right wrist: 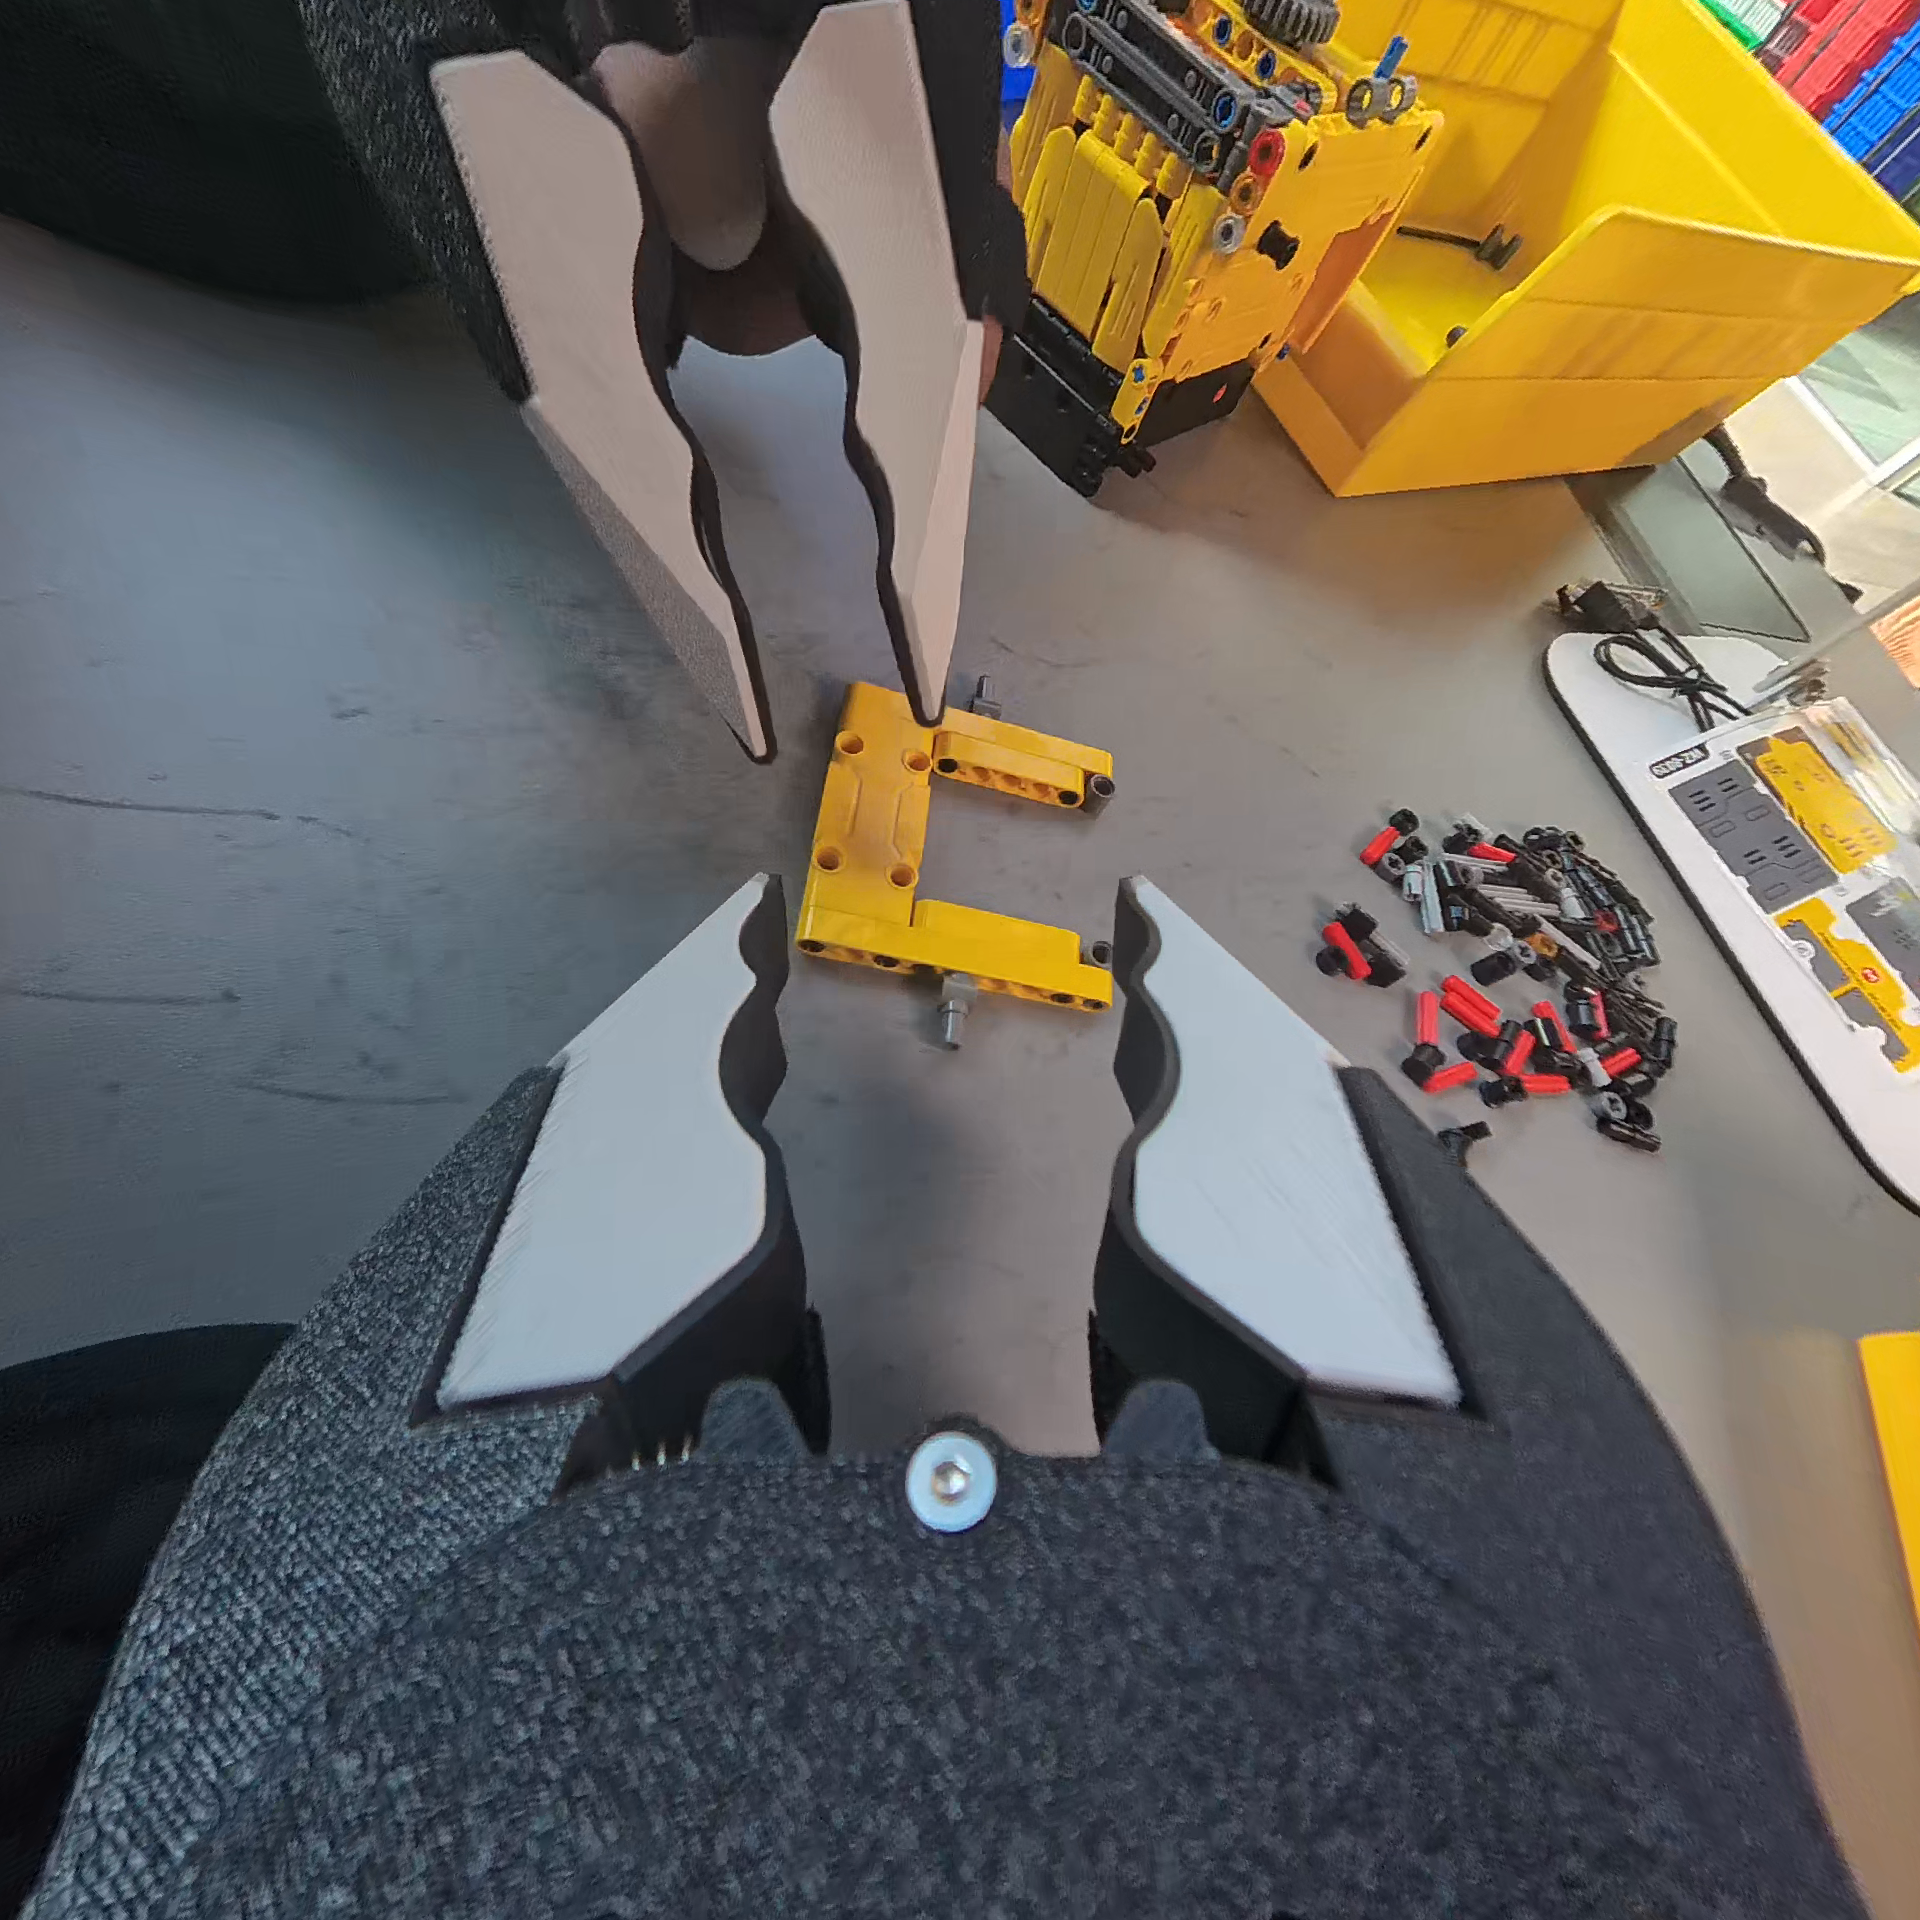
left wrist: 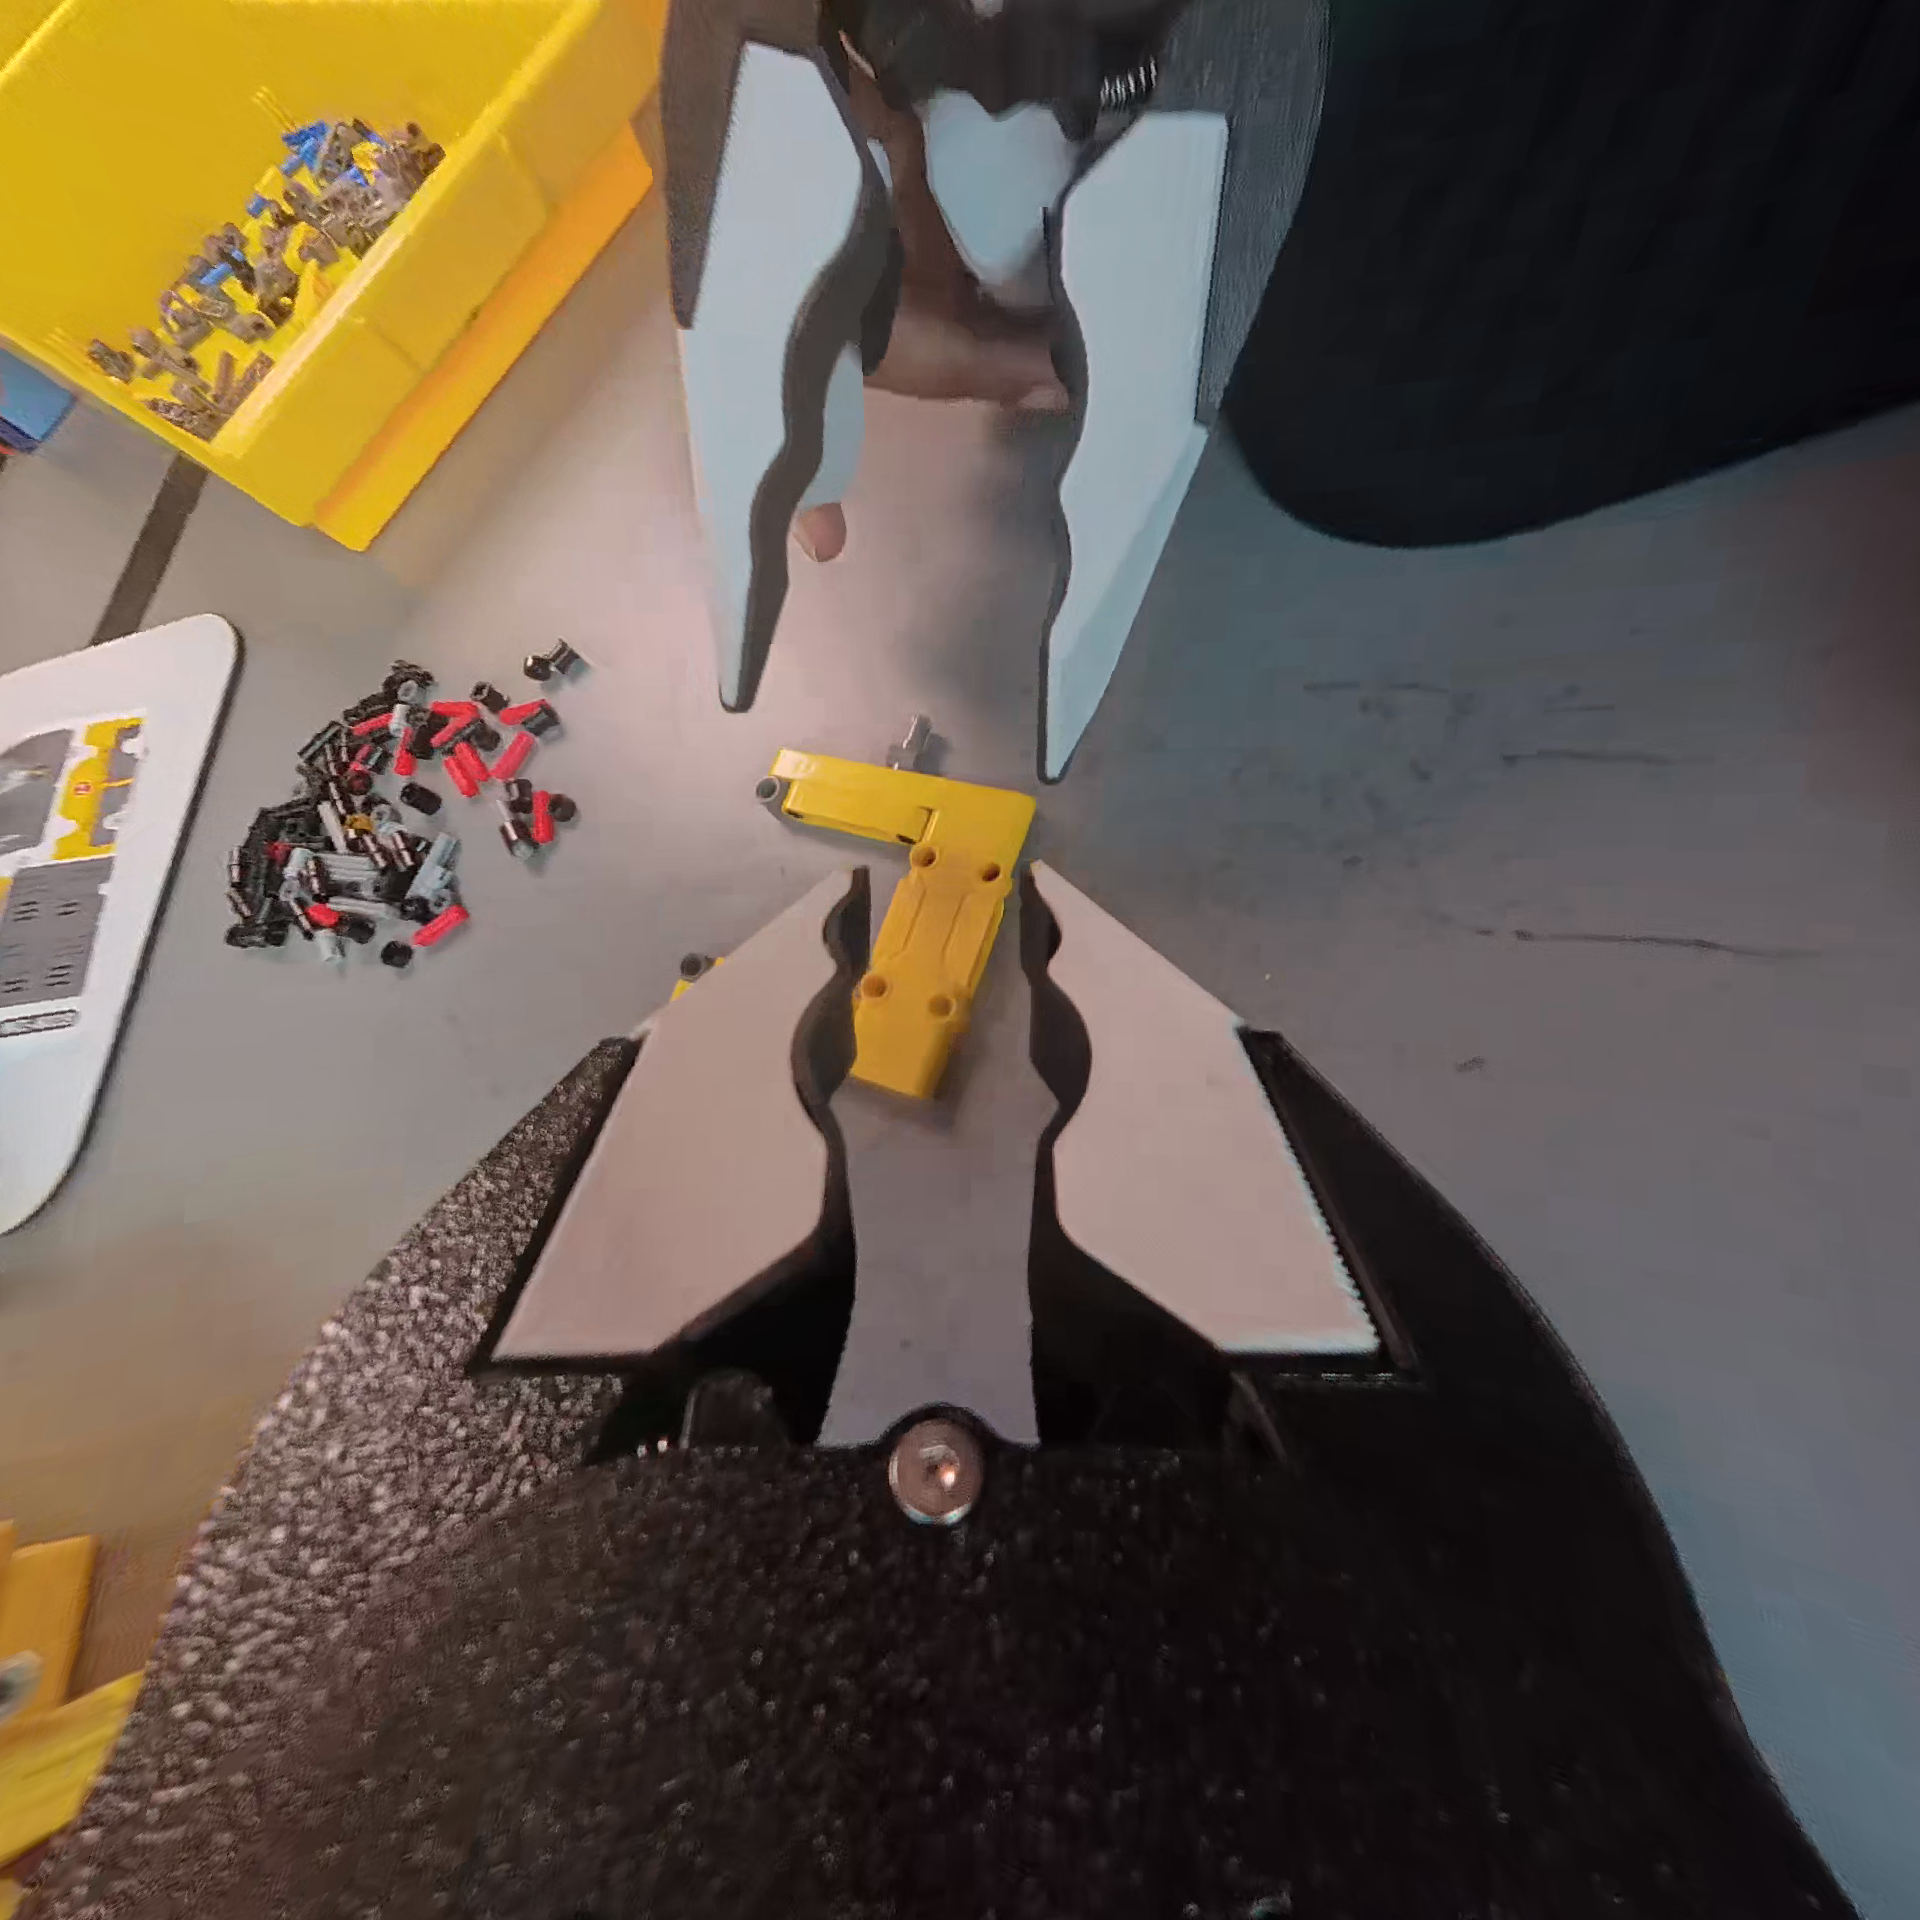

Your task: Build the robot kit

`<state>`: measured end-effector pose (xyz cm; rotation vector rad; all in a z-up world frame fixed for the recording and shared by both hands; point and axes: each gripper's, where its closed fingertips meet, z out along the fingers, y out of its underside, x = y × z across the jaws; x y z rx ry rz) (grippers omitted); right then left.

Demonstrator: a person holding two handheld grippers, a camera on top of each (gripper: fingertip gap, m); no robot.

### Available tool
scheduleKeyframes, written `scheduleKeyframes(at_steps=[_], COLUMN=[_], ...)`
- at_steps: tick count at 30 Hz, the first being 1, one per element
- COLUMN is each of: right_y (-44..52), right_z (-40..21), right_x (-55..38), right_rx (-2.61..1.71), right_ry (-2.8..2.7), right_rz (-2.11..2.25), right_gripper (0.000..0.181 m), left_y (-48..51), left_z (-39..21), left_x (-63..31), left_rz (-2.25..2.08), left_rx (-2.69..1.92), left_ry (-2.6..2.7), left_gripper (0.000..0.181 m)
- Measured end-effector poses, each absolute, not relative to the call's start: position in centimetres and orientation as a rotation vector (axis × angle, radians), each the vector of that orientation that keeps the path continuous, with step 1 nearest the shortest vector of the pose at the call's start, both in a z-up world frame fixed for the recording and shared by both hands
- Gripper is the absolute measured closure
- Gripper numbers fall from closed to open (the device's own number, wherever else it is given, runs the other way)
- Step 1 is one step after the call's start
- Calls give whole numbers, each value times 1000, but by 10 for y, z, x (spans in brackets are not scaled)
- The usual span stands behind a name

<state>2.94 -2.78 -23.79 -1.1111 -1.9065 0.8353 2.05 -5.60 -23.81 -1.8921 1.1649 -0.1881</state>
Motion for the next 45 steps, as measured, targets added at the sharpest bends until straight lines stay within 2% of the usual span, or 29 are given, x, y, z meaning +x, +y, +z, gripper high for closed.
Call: scheduleKeyframes(at_steps=[7, 12, 15, 22, 29, 40, 45], right_y=[-42, -52, -57, -55, -54, -44, -40], right_z=[-237, -255, -261, -262, -261, -262, -256], right_x=[26, 17, 13, 16, 39, 43, 43], right_rx=[-1194, -1344, -1345, -1173, -991, -1023, -1049], right_ry=[-1942, -2106, -2213, -2414, -2519, -2514, -2498], right_rz=[895, 817, 761, 712, 793, 834, 827], right_gripper=[120, 122, 138, 157, 157, 156, 144], left_y=[-50, -39, -35, -35, -34, -31, -30], left_z=[-206, -183, -176, -186, -195, -198, -195], left_x=[7, -12, -24, -24, -24, -29, -32], left_rz=[-416, -482, -495, -497, -507, -531, -539], left_rx=[-1865, -1802, -1786, -1816, -1845, -1850, -1833], left_ry=[888, 662, 575, 577, 574, 550, 529], left_gripper=[142, 142, 143, 145, 147, 147, 147])
